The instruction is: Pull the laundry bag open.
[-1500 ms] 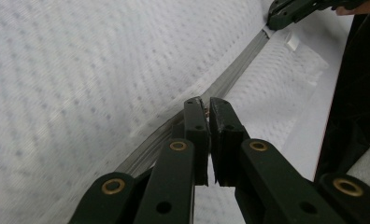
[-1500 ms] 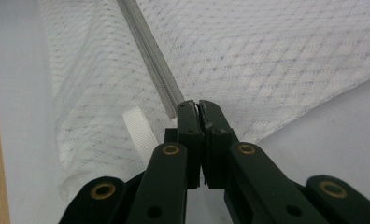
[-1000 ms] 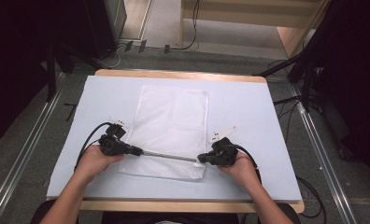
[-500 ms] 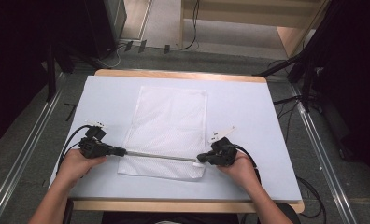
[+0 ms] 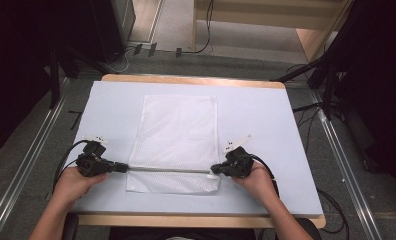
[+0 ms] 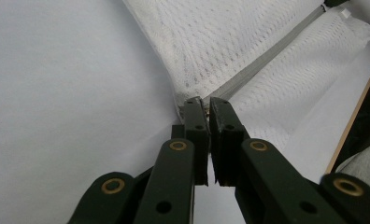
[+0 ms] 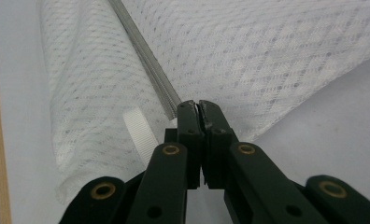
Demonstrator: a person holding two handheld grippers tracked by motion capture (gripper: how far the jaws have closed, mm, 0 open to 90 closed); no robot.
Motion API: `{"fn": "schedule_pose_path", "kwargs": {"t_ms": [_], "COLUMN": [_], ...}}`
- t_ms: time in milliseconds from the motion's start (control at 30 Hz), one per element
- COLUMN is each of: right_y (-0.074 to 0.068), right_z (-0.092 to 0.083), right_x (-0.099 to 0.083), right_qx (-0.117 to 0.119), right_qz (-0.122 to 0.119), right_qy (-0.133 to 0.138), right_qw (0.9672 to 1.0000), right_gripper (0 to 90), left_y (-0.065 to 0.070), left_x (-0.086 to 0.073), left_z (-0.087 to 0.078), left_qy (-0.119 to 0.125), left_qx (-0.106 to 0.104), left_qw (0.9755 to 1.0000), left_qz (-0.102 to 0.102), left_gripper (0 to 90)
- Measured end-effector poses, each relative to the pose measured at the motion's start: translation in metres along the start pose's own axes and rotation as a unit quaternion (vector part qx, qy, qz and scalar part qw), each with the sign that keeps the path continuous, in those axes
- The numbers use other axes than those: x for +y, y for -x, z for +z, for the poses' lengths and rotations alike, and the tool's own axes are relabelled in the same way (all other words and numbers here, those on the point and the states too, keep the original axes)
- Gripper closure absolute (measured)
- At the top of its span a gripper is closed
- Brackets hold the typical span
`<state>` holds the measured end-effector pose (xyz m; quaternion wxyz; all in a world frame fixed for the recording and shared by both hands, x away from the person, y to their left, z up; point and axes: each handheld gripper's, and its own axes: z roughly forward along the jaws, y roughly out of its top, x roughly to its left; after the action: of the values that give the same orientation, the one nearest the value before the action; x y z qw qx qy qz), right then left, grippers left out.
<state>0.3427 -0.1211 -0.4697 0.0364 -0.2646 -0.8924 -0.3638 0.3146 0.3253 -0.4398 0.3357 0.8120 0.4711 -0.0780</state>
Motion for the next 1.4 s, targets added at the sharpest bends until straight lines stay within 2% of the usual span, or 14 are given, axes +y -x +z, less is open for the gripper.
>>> {"fn": "schedule_pose_path", "kwargs": {"t_ms": [100,200,267,333,433,600,667,833,1000,1133,1267,1400], "right_y": [0.0,0.0,0.002,0.004,0.007,0.012,0.014,0.021,0.029,0.038,0.046,0.051], "right_z": [0.0,0.0,-0.001,-0.005,-0.011,-0.016,-0.018,-0.024,-0.03,-0.035,-0.041,-0.045], "right_x": [0.0,0.002,0.005,0.006,0.007,0.005,0.005,0.002,-0.002,-0.007,-0.014,-0.02], "right_qx": [0.0,0.001,0.01,0.015,0.008,-0.01,-0.019,-0.039,-0.06,-0.079,-0.098,-0.109], "right_qz": [0.001,0.004,0.012,0.023,0.031,0.033,0.034,0.037,0.059,0.082,0.111,0.127], "right_qy": [0.0,-0.006,-0.015,-0.003,0.015,0.029,0.033,0.048,0.06,0.07,0.079,0.08], "right_qw": [1.0,1.0,0.9998,0.9996,0.9994,0.999,0.9987,0.9974,0.9946,0.991,0.9858,0.9826], "right_gripper": [89.4,88.2,86.5,83.8,77.6,68.6,65.0,55.6,44.9,39.1,36.4,35.6], "left_y": [0.0,0.002,0.002,0.002,0.001,-0.003,-0.006,-0.013,-0.017,-0.023,-0.029,-0.033], "left_x": [0.0,0.0,0.0,0.0,0.0,0.002,0.003,0.005,0.006,0.007,0.008,0.01], "left_z": [0.0,-0.001,-0.003,-0.005,-0.006,-0.012,-0.014,-0.016,-0.018,-0.018,-0.017,-0.017], "left_qy": [0.0,0.006,0.015,0.028,0.038,0.068,0.074,0.085,0.101,0.103,0.101,0.103], "left_qx": [-0.005,-0.011,-0.015,-0.019,-0.005,0.017,0.029,0.053,0.074,0.091,0.098,0.106], "left_qw": [1.0,0.9999,0.9996,0.9992,0.9989,0.9971,0.9963,0.9946,0.9919,0.9904,0.99,0.989], "left_qz": [0.0,0.01,0.017,0.022,0.026,0.028,0.032,0.027,0.021,0.015,0.005,0.001], "left_gripper": [87.3,86.4,80.3,74.0,67.0,58.4,55.8,48.8,40.3,37.1,35.2,33.9]}}
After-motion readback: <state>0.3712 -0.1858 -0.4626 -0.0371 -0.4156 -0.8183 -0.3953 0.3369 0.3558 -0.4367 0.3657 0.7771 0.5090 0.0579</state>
